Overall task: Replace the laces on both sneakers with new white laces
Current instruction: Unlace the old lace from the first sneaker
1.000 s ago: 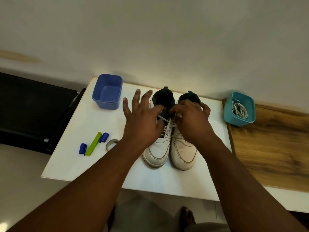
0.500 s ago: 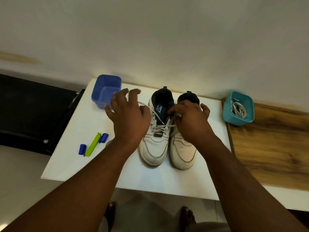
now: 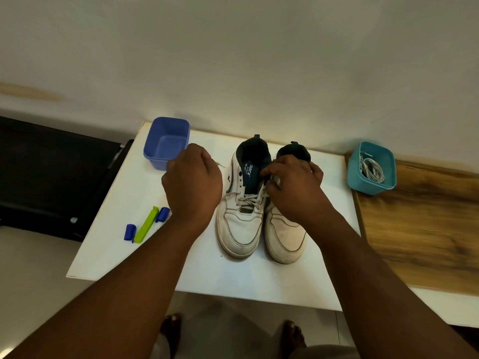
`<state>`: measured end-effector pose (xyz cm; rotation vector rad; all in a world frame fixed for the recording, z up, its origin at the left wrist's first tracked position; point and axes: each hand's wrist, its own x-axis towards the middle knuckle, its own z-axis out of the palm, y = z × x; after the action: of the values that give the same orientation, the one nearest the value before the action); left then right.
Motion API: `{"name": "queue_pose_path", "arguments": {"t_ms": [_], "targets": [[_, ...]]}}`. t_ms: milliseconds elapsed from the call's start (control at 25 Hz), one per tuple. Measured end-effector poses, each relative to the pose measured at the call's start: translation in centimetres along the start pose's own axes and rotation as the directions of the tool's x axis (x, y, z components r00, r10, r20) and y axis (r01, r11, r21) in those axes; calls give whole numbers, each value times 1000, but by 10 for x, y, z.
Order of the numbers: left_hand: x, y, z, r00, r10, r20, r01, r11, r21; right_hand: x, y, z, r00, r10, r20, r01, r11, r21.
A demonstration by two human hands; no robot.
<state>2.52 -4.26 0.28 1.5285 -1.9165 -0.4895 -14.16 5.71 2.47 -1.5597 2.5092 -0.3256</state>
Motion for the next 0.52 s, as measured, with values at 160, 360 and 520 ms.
{"name": "queue_pose_path", "arguments": {"t_ms": [160,360,520], "targets": [[-8,1,3,989,-1,148,-23,986,163,-1,-2,-1,995,-103,20,103,995,3],[-14,15,10,913,294,284,-330,940,90,3,3,-5,997,-70,-9,70,997,-40],[-20,15,19,822,290,491,-405,903,143,2,6,-2,996,-75,39,78,993,-90]]}}
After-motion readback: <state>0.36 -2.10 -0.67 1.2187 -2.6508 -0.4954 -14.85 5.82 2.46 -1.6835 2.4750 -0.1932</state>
